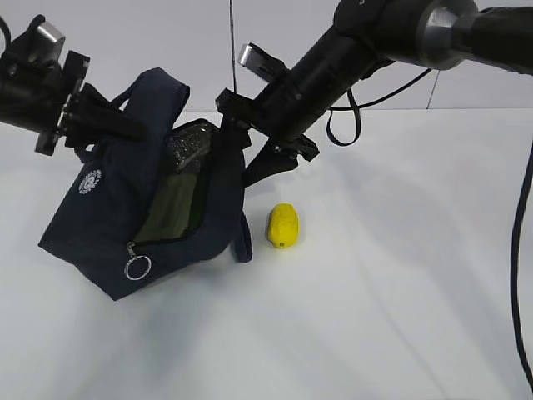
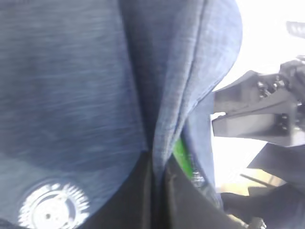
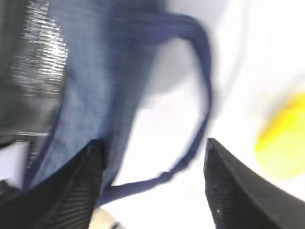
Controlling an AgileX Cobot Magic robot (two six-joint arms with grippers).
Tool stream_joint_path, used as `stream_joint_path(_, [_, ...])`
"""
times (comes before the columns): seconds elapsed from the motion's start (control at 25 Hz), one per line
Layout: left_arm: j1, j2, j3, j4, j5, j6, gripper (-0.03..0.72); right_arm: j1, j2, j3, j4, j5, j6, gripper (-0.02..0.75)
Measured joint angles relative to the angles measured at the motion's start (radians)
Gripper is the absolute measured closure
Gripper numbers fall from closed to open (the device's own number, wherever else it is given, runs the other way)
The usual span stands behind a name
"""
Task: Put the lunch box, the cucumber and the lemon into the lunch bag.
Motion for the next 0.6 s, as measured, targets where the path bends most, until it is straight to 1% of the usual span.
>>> stream_joint_path(0.16, [0.056,0.000,0.000,0.080,-0.016,-0.030,0.694,-0.002,0.000,0.000,-0.023,0.000,0.000,0.244])
stream_joint_path(0.28, [0.088,0.000,0.000,0.115,-0.017,-0.040,0.694,-0.002,0.000,0.000,-0.090,0.000,0.004,0.244])
stream_joint_path(0.4, [0.103,0.000,0.000,0.124,-0.017,-0.044,0.694,-0.002,0.000,0.000,-0.183,0.004,0.032,0.244])
stream_joint_path(0.52, [0.103,0.000,0.000,0.128,-0.017,-0.044,0.694,-0.002,0.000,0.000,-0.267,0.006,0.075,0.245])
stream_joint_path(0.6, [0.105,0.000,0.000,0.128,-0.017,-0.044,0.694,-0.002,0.000,0.000,-0.305,0.006,0.110,0.245])
